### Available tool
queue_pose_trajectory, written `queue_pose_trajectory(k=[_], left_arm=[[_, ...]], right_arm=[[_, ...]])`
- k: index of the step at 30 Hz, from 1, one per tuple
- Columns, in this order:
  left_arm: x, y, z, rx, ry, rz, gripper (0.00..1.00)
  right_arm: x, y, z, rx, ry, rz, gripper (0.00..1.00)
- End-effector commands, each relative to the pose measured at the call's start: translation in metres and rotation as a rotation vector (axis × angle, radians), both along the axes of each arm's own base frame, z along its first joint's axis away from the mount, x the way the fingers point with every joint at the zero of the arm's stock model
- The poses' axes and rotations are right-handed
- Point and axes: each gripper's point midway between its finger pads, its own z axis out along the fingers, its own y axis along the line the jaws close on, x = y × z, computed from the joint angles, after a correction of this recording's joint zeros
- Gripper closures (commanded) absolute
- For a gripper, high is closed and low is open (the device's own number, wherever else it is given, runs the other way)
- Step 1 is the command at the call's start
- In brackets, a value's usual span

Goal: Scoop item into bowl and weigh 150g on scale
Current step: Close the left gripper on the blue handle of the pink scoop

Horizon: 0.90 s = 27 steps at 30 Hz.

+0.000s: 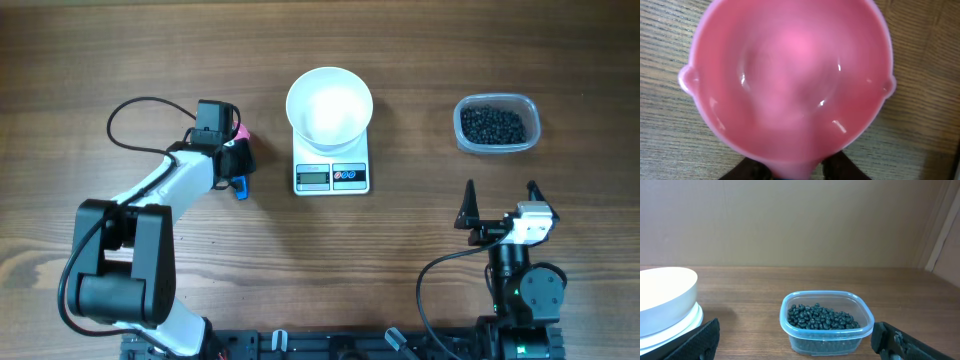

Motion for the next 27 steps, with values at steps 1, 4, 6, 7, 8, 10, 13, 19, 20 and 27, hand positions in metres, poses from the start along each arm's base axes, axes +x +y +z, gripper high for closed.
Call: queue_pose_trajectory(k=[1, 4, 6, 7, 8, 10, 13, 19, 20, 27], left_arm=[[-0.011, 0.002, -0.011, 0.01, 0.044, -0.001, 0.58], [-0.013, 0.011, -0.012, 0.059, 0.051, 0.017, 0.64], [-0.013, 0.015, -0.011, 0.081, 0.05, 0.025, 0.65], [-0.013, 0.015, -0.011, 0.081, 0.049, 0.025, 0.67], [-0.013, 0.015, -0.011, 0.08, 0.05, 0.025, 0.68], [-0.013, 0.014, -0.012, 0.089, 0.05, -0.007, 0.65], [-0.014, 0.014, -0.012, 0.121, 0.052, -0.092, 0.65], [-0.013, 0.014, -0.011, 0.126, 0.047, -0.107, 0.74], [-0.013, 0.014, -0.011, 0.126, 0.047, -0.107, 0.76], [-0.013, 0.014, -0.011, 0.123, 0.046, -0.098, 0.85]], right_arm=[[0.0, 0.002, 0.0, -0.001, -0.002, 0.008, 0.0], [0.0, 0.002, 0.0, -0.001, -0.002, 0.008, 0.0], [0.0, 0.002, 0.0, -0.001, -0.002, 0.008, 0.0], [0.0, 0.002, 0.0, -0.001, -0.002, 0.008, 0.0], [0.0, 0.002, 0.0, -0.001, -0.002, 0.008, 0.0], [0.0, 0.002, 0.0, -0.001, -0.002, 0.008, 0.0], [0.0, 0.002, 0.0, -0.001, -0.002, 0.008, 0.0], [0.0, 0.002, 0.0, -0.001, -0.002, 0.008, 0.0], [0.0, 0.002, 0.0, -0.001, -0.002, 0.008, 0.0], [0.0, 0.002, 0.0, -0.001, -0.002, 0.008, 0.0]])
